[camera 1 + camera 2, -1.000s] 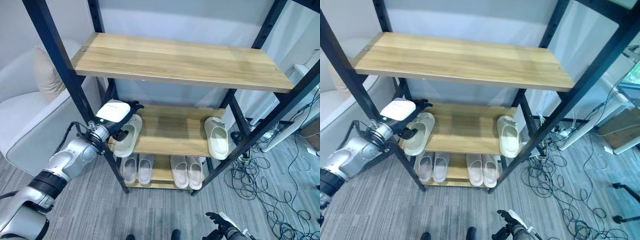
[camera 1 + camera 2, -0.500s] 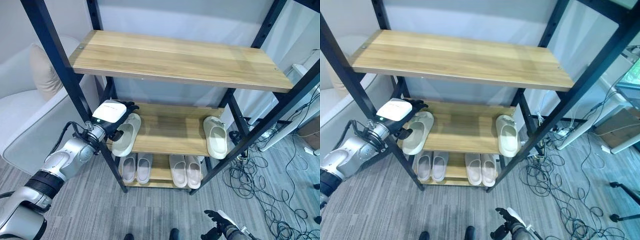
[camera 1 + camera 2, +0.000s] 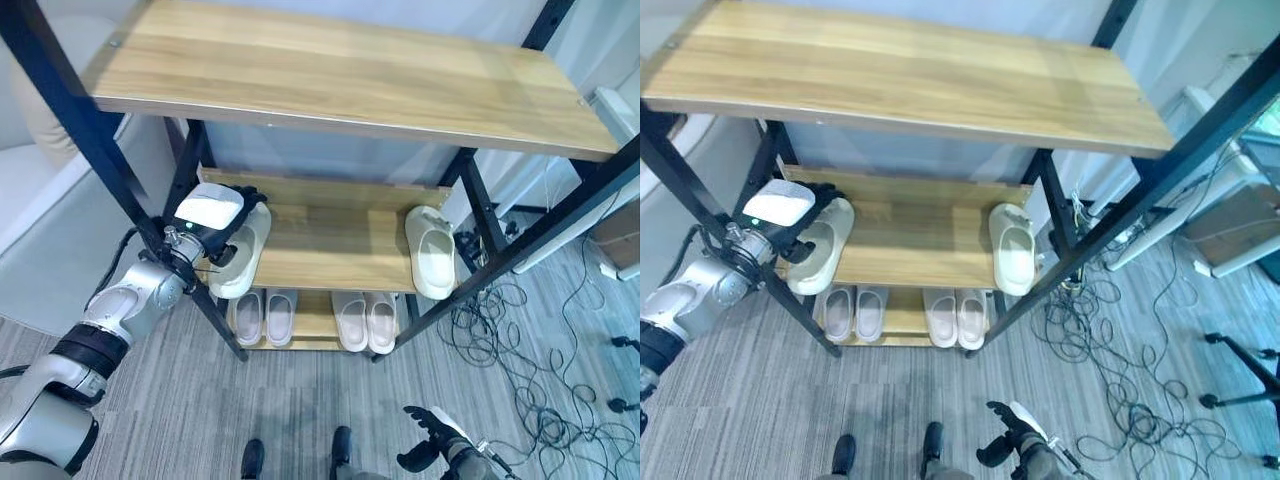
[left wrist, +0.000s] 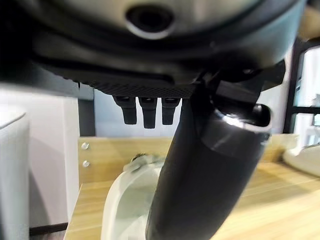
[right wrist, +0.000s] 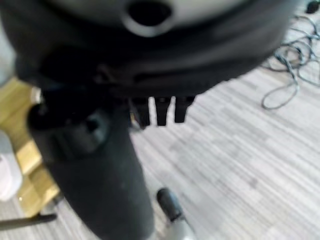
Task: Arrange the slippers neatly on the shoe rack.
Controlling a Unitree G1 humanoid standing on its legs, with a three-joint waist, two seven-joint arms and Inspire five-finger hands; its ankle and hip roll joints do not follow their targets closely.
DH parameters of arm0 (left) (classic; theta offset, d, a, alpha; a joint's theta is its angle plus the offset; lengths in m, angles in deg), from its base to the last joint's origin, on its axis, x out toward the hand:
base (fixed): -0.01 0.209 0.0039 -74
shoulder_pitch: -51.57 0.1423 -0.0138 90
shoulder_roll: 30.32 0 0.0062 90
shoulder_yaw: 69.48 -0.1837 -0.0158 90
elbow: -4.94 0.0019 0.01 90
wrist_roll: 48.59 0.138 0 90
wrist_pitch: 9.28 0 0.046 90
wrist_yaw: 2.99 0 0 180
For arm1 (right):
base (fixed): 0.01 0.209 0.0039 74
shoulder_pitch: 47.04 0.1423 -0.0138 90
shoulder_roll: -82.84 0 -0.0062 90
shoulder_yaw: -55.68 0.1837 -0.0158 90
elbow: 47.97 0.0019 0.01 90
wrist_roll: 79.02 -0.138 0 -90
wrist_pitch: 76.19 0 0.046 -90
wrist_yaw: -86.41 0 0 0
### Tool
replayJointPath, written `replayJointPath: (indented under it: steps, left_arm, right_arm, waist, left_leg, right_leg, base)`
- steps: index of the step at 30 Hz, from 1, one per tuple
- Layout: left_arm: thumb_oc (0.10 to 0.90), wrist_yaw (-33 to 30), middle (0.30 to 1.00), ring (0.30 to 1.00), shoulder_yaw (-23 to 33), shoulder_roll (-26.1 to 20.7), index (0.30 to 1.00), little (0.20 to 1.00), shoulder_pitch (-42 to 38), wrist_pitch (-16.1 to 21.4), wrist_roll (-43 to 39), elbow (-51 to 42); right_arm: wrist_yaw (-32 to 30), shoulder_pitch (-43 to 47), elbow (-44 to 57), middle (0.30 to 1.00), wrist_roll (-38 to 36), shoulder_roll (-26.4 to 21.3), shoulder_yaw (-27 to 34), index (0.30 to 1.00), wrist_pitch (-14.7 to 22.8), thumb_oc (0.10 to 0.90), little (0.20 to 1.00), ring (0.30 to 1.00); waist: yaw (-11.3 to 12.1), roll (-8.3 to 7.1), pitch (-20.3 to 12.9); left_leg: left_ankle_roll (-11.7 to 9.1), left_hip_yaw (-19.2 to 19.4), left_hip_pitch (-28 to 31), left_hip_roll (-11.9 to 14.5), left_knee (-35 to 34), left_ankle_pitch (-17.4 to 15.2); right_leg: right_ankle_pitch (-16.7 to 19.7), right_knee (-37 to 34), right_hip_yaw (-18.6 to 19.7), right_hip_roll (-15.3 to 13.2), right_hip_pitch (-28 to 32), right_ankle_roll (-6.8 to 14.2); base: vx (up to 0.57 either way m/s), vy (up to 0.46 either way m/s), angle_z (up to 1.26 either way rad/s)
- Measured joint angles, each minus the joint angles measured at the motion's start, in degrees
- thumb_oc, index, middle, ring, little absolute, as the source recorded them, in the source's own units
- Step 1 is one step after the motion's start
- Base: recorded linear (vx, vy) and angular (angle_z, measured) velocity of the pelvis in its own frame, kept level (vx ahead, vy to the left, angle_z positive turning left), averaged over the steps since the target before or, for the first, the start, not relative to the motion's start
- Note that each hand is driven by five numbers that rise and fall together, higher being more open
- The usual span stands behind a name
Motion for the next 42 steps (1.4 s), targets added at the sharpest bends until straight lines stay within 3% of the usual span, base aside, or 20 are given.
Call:
replayJointPath:
  steps: [9,10,11,12,24,35,42]
  left_arm:
    - [0.800,-4.35,0.900,0.900,-0.93,0.09,0.900,0.900,-3.14,-2.25,1.04,3.39]
    - [0.733,-4.52,0.799,0.799,-0.98,0.15,0.799,0.799,-3.14,-2.28,1.16,3.40]
    - [0.488,-4.52,0.432,0.432,-1.04,0.15,0.432,0.432,-3.17,-2.35,1.37,3.45]
    - [0.400,-4.52,0.300,0.300,-1.04,0.14,0.300,0.300,-3.26,-2.38,1.64,3.50]
    - [0.400,-9.29,0.300,0.300,-0.91,0.64,0.300,0.300,-4.19,-3.84,0.82,3.63]
    - [0.400,-9.29,0.300,0.300,-0.38,1.77,0.300,0.300,-4.13,-4.94,-0.60,2.93]
    - [0.400,-9.18,0.300,0.300,1.74,7.10,0.300,0.300,-3.64,-4.93,-2.48,2.45]
  right_arm:
    - [-0.18,0.59,4.37,0.900,-1.98,-0.30,-0.06,0.900,0.12,0.800,0.900,0.900]
    - [-0.21,0.63,4.68,0.900,-1.99,-0.31,-0.05,0.900,0.12,0.800,0.900,0.900]
    - [-0.24,0.70,4.88,0.900,-1.99,-0.32,-0.04,0.900,0.23,0.800,0.900,0.900]
    - [-0.24,0.82,4.87,0.900,-1.99,-0.31,-0.04,0.900,0.27,0.800,0.900,0.900]
    - [-0.25,0.37,5.03,0.900,-1.96,-0.38,-0.05,0.900,0.25,0.800,0.900,0.900]
    - [-0.34,0.17,5.74,0.900,-1.72,-0.40,-0.03,0.900,0.24,0.800,0.900,0.900]
    - [-1.20,-1.35,6.95,0.900,-1.70,-1.01,0.03,0.900,0.26,0.800,0.900,0.900]
  waist:
    - [-0.19,0.12,1.65]
    - [-0.19,0.12,1.65]
    - [-0.19,0.12,1.65]
    - [-0.20,0.12,1.65]
    - [-0.40,0.02,1.70]
    - [-0.25,0.06,1.70]
    - [-0.37,1.15,1.80]
  left_leg:
    - [0.01,1.33,-2.32,0.02,0.00,0.10]
    - [0.00,1.33,-2.35,0.03,0.00,0.10]
    - [0.00,1.33,-2.41,0.04,-0.01,0.10]
    - [0.00,1.33,-2.51,0.04,-0.01,0.10]
    - [0.02,1.54,-3.02,0.07,-0.01,0.21]
    - [0.03,1.78,-2.83,0.09,0.01,0.45]
    - [0.05,2.02,-2.58,0.02,0.02,0.49]
  right_leg:
    - [0.64,0.01,1.45,0.19,-2.95,-0.15]
    - [0.64,0.01,1.46,0.27,-2.98,-0.16]
    - [0.65,0.01,1.49,0.26,-3.04,-0.15]
    - [0.68,0.01,1.48,0.23,-3.14,-0.10]
    - [0.90,-0.01,1.68,0.25,-3.83,-0.08]
    - [0.96,-0.01,1.69,0.21,-3.69,-0.15]
    - [0.97,-0.02,1.84,0.00,-3.50,-0.18]
  base:
    - [0.00,0.010,-0.07]
    - [0.00,0.000,0.00]
    - [0.00,0.000,0.00]
    - [0.00,0.000,0.00]
    - [0.00,0.000,0.00]
    - [0.01,-0.040,0.00]
    - [0.00,-0.047,-0.01]
